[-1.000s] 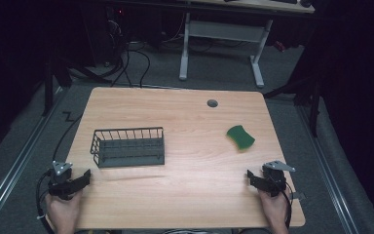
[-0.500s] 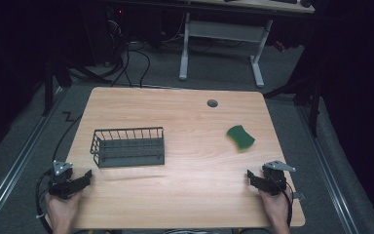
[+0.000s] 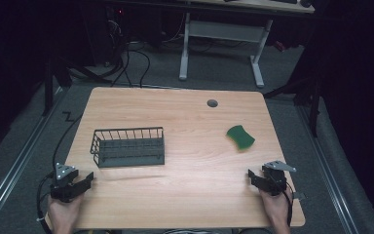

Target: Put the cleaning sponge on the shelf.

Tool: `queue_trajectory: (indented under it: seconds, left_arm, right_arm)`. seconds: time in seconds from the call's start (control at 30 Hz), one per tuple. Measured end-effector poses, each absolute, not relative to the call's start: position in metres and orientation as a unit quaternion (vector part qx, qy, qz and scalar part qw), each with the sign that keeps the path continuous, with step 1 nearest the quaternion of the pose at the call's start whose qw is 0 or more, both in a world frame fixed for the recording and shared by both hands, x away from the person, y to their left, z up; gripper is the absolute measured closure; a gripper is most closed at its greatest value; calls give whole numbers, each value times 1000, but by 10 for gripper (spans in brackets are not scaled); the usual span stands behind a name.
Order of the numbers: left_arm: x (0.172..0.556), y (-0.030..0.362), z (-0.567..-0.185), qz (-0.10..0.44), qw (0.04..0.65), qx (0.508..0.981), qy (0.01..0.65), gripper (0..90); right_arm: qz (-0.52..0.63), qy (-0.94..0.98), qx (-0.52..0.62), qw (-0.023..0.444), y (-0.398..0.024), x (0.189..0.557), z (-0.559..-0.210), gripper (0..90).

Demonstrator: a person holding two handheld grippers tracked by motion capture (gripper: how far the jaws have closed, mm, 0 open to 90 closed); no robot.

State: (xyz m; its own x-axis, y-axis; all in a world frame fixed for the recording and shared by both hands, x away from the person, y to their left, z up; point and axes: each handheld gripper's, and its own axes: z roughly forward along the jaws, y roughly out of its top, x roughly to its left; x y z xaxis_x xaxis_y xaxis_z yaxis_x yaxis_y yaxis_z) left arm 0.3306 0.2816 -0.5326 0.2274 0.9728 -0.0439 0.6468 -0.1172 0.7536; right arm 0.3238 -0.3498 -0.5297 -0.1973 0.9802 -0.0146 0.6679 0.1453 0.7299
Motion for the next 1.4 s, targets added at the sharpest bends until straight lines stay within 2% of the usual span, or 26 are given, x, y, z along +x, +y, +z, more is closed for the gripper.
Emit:
queue_trajectory:
  seconds: [0.53, 0.73, 1.17, 1.4]
  left_arm:
    - [357, 249, -519, 226, 338, 719, 564, 601]
    - [363, 246, -519, 224, 338, 716, 569, 657]
    - [369, 248, -516, 236, 332, 712, 572, 849]
    - [371, 246, -515, 234, 331, 716, 568, 866]
  right_arm:
    - [304, 708, 583, 259, -350, 323, -530, 426]
    - [304, 708, 583, 259, -350, 323, -530, 426]
    - [304, 708, 583, 259, -350, 323, -530, 426]
    - [304, 708, 583, 259, -350, 323, -530, 426]
